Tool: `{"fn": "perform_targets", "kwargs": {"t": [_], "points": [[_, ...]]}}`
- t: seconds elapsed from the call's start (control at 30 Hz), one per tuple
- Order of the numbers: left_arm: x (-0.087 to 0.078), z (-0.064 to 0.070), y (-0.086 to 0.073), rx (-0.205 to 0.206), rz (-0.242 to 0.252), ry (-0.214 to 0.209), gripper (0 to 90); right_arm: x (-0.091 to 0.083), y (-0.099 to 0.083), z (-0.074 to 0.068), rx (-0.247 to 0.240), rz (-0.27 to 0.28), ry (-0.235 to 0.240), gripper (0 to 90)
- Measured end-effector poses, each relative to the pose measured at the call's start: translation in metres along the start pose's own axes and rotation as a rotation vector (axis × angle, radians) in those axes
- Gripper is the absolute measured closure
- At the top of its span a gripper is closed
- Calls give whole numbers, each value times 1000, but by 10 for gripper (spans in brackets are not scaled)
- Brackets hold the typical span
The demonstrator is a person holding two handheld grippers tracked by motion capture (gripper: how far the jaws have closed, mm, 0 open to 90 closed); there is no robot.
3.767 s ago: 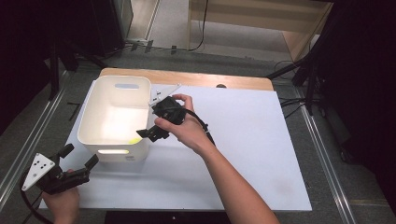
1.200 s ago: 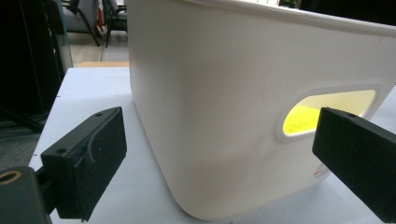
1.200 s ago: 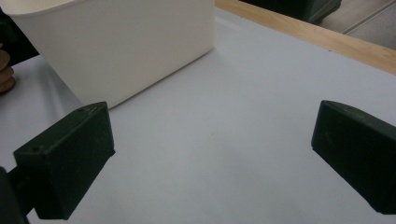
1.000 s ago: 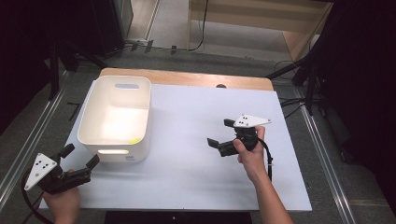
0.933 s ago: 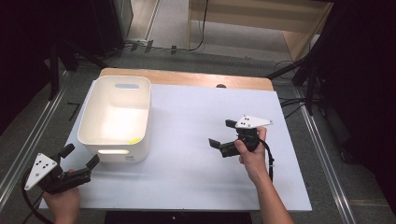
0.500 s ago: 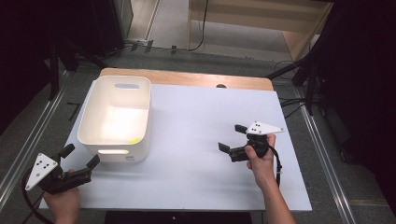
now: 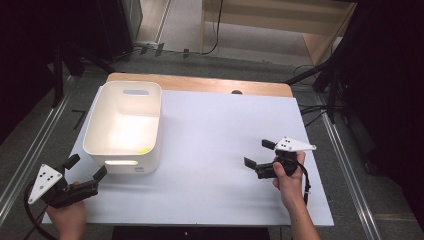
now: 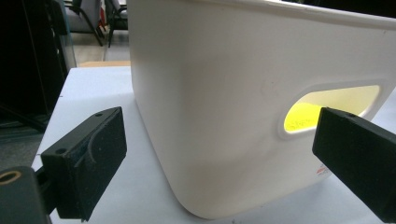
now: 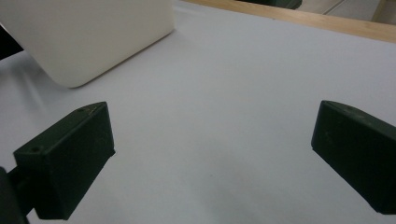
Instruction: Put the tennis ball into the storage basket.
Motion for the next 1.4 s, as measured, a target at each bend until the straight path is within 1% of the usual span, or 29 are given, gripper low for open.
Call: {"fn": "perform_targets", "kwargs": {"t": [0.33,0.73,0.83,0.9,1.07,1.17,1.23,1.4], "points": [[0,0,0,6,0,2,28,-12,-15,14,31,4,-25,0],[0,0,0,7,1,1,28,-28,-32,24,62,20,-49,0],[0,0,1,4,2,0,29,-32,-36,27,54,14,-67,0],[0,0,1,4,2,-2,29,-35,-38,27,54,13,-65,0],[0,0,1,0,2,-2,29,-41,-41,28,52,22,-79,0],[0,0,1,0,2,-3,29,-46,-42,29,46,32,-80,0],[0,0,1,0,1,0,28,-48,-45,29,48,29,-82,0],[1,-1,1,5,1,1,29,-48,-46,29,48,28,-79,0]]}}
Point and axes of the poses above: each handheld gripper's, and its own axes: x roughly forward along the jaws, y roughly out of its top, z roughly to its right, the point moved 9 cm from there along x, roughly forward along the jaws, and after that the axes turned 4 degrees about x, right-handed, at the moved point
